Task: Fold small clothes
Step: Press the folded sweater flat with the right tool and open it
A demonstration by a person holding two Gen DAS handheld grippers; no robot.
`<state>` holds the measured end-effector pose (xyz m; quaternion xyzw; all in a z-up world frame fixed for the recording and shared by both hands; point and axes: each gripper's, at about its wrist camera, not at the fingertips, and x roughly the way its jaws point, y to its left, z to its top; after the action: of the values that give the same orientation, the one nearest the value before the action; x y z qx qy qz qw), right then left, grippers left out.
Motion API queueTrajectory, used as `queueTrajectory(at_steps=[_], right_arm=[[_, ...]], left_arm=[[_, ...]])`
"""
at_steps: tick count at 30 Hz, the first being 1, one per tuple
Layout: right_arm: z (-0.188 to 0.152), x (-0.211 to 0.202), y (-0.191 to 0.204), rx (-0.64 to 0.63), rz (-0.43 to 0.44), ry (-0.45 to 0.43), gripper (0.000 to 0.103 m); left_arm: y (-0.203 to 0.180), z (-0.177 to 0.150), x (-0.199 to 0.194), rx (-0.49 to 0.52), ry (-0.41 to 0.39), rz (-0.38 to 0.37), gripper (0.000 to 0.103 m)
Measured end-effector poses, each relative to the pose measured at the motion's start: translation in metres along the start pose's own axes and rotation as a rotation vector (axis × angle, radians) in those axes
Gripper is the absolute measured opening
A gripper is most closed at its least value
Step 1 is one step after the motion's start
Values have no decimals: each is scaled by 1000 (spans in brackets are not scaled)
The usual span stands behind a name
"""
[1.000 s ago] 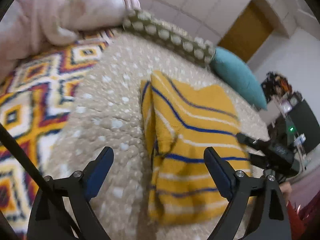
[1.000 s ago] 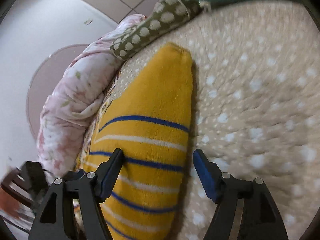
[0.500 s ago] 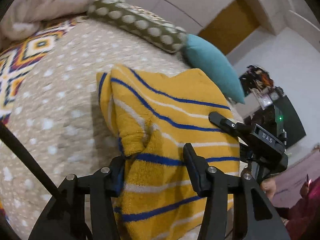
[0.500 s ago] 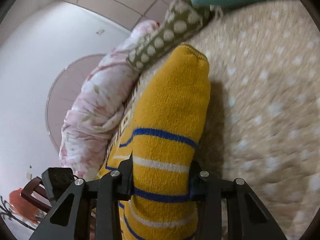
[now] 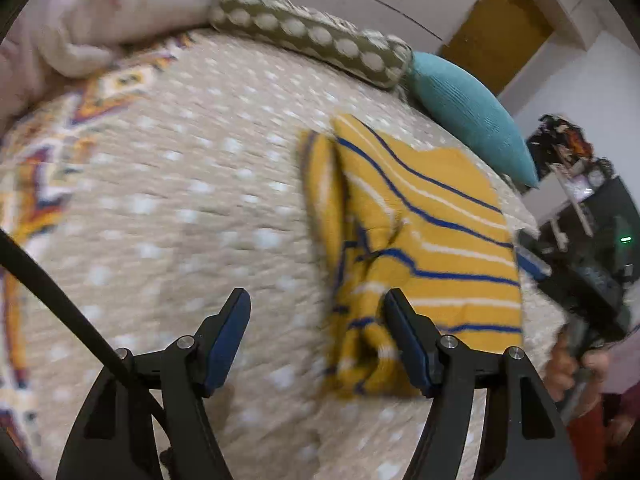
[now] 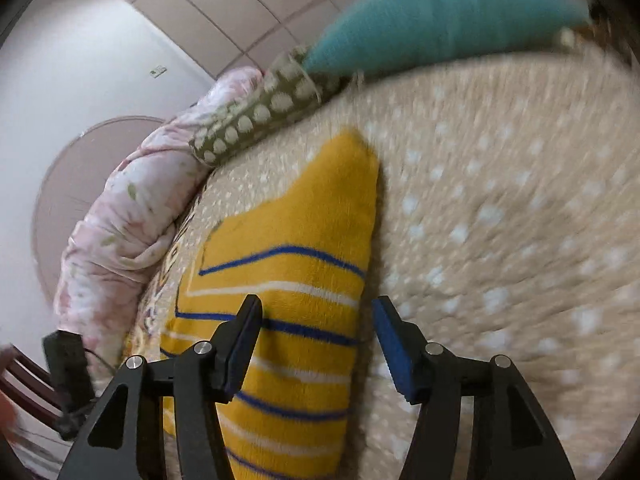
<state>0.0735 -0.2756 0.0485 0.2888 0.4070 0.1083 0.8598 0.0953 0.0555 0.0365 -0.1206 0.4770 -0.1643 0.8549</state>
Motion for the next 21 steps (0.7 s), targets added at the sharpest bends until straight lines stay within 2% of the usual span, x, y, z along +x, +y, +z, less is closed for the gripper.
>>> queueTrajectory(at_steps=[2, 5, 9, 12, 13, 14, 16, 18, 21], right_arm=[[3, -21, 9, -34, 8, -53, 62], [-1, -42, 33, -84, 58, -87, 50], [-16, -22, 72, -139, 129, -7, 41], [-37, 11, 74, -129, 103, 81, 41], [-46, 29, 69, -124, 65, 142, 40], [-52, 35, 68, -136, 31, 153, 35], [-51, 29, 73, -135, 17, 121, 33], [-47, 21, 83, -127, 52, 109, 34], [-38, 22, 111, -146, 107, 85, 34]], left_arm=[[6, -8, -19, 2, -35, 34, 69], [7, -25, -47, 12, -93, 99, 71], [7, -47, -66, 9, -121, 109, 71], [9, -67, -85, 10, -141, 114, 72], [9, -72, -90, 11, -149, 119, 72], [9, -76, -95, 12, -156, 125, 73], [11, -84, -105, 18, -181, 143, 77], [11, -91, -113, 27, -213, 178, 79], [10, -97, -127, 47, -271, 268, 80]])
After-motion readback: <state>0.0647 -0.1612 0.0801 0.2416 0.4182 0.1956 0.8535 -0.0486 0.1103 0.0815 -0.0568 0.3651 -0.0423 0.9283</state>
